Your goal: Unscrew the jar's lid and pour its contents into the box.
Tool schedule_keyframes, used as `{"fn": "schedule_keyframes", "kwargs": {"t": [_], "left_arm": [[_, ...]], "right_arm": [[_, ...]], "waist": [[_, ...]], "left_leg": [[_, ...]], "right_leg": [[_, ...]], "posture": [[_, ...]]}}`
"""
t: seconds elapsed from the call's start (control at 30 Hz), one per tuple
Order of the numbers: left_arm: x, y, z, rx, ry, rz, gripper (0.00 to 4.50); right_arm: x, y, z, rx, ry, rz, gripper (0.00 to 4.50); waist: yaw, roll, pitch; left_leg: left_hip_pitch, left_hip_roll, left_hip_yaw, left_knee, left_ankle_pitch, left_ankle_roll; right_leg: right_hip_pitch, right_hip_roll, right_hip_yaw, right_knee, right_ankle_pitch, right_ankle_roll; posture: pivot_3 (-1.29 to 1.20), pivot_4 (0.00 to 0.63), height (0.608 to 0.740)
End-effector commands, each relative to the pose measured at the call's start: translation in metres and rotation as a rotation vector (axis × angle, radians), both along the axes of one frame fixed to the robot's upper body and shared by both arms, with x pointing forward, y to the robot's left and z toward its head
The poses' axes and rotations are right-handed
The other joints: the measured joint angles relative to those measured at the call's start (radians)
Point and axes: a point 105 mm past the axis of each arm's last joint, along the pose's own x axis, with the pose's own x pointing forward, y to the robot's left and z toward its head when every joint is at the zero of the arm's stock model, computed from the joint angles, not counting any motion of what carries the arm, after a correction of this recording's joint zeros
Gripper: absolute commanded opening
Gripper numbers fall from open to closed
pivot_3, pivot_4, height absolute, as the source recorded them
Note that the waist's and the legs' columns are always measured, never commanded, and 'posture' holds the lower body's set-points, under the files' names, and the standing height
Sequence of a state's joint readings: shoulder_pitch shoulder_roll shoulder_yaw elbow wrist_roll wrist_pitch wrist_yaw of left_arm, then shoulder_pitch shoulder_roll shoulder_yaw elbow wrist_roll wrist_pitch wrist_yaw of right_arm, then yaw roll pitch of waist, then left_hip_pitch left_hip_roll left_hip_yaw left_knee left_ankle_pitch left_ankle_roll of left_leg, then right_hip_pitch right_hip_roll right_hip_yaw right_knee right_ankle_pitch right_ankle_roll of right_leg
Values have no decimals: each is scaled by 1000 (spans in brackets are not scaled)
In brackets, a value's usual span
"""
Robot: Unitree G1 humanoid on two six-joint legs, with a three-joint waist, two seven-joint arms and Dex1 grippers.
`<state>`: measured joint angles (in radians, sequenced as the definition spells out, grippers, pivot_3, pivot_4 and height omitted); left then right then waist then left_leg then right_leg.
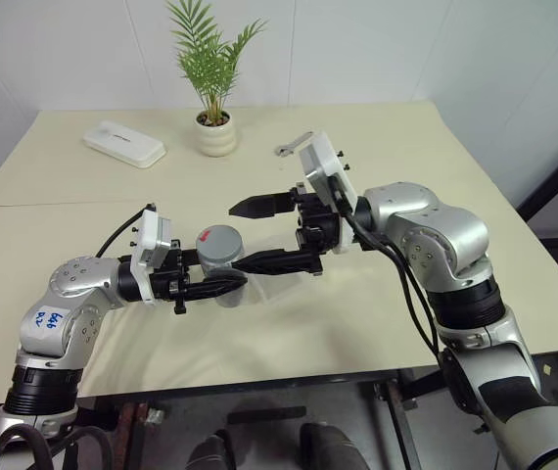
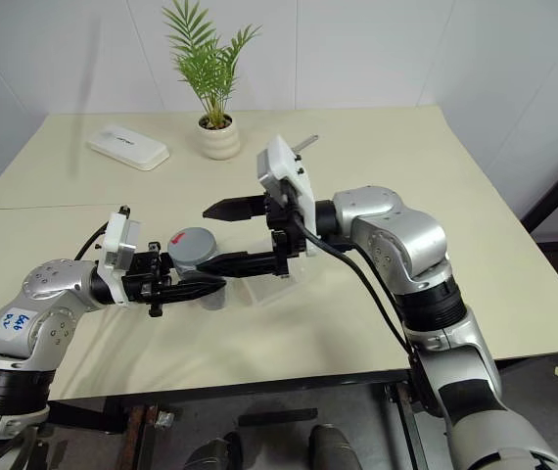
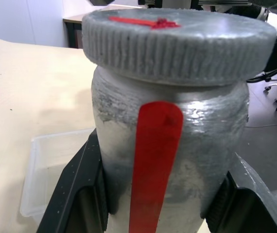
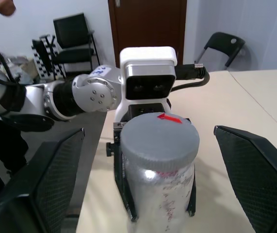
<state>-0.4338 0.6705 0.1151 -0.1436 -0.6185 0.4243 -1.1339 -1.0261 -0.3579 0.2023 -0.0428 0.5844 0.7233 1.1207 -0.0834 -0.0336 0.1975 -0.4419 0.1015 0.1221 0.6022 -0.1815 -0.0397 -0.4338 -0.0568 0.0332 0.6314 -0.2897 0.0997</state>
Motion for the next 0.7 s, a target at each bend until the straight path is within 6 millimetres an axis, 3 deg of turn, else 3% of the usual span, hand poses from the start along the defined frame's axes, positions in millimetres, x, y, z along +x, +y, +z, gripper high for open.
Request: {"fn": "schedule_keyframes", "kwargs": {"t": [0.03,0.27,0.57,0.7], "left_arm": [[-5,0,8,11,-45,-9,1945],[-6,1,8,14,-42,-5,1945],[-6,-1,8,5,-45,-4,1945],[-6,-2,8,2,-45,-4,1945]], "right_arm": [[1,9,7,1,-29,-16,4488],[-2,23,5,1,-17,-1,4488],[-5,26,1,-4,-5,11,4488],[-6,27,0,-4,-2,18,3588]], "waist": [[0,0,0],[1,0,0],[1,0,0],[1,0,0]], "left_leg": [[0,0,0,0,0,0],[-1,0,0,0,0,0],[-1,0,0,0,0,0],[-1,0,1,-1,0,0]], "right_leg": [[0,0,0,0,0,0],[-1,0,0,-1,0,0],[-1,0,0,0,0,0],[-1,0,0,0,0,0]], "posture": [[0,150,740],[0,150,740],[0,150,740],[0,150,740]]}}
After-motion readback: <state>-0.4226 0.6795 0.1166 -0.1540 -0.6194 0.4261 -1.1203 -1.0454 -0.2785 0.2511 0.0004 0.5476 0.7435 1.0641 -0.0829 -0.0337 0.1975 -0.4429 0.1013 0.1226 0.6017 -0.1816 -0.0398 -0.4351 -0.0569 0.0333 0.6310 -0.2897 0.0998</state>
